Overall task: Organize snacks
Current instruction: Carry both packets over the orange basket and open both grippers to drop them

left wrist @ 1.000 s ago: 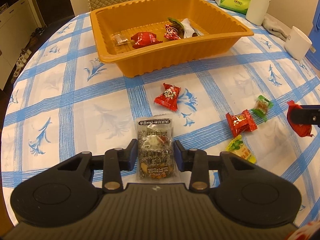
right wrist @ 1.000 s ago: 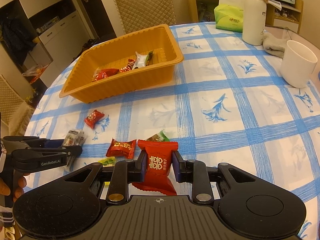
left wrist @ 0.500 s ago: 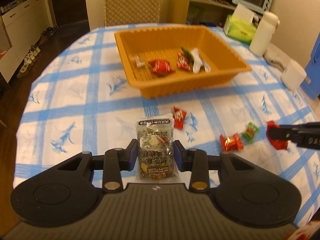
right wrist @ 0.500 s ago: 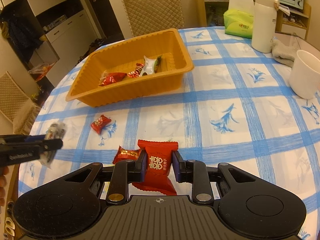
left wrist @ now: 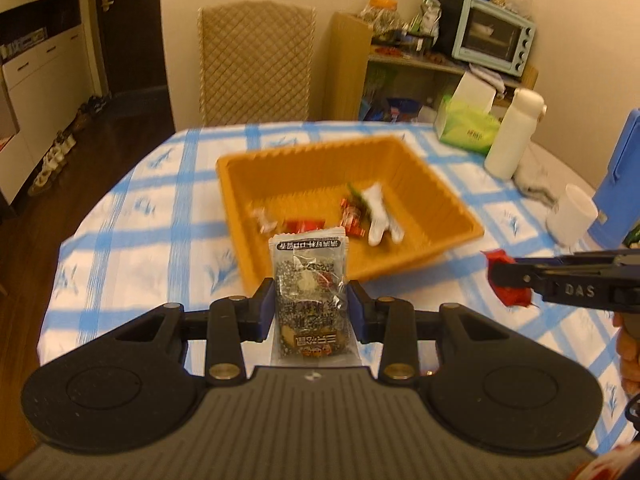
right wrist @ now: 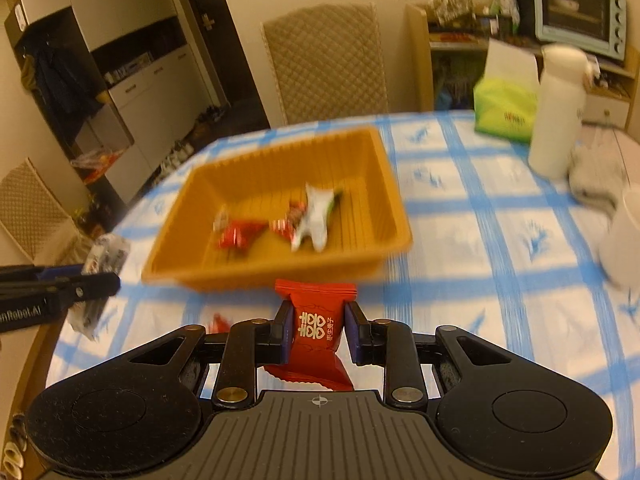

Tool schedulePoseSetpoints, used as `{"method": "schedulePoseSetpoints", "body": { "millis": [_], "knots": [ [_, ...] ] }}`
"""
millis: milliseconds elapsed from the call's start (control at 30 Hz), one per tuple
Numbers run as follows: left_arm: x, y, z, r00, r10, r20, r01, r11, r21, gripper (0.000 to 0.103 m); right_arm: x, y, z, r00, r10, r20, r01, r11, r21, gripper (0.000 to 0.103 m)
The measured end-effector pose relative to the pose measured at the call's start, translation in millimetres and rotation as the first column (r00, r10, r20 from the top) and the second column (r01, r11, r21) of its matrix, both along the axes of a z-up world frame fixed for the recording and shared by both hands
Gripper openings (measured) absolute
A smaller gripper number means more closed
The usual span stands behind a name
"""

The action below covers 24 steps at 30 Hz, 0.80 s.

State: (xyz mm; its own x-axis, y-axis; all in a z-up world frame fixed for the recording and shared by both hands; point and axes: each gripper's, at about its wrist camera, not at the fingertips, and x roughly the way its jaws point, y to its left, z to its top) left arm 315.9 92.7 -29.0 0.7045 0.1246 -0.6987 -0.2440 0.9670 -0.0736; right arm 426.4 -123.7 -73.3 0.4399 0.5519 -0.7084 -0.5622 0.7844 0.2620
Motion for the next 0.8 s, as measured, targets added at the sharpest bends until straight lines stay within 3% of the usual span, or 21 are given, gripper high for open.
{"method": "schedulePoseSetpoints", "body": {
  "millis": [367, 800],
  "knots": [
    [65.1, 10.0, 26.6, 0.996, -0.038, 0.085, 0.035, 0.998, 0.044, 0.034, 59.3, 49.7, 34.0, 0.996, -0.006, 0.085, -0.001, 0.997, 0.079, 0.027],
    [114.6, 33.1, 2.4, 1.000, -0.006, 0.021, 0.006, 0.999, 0.031, 0.035, 103.5, 85.0, 3.8, 1.000, -0.018, 0.006, 0.018, 0.997, 0.073, 0.027]
  ]
}}
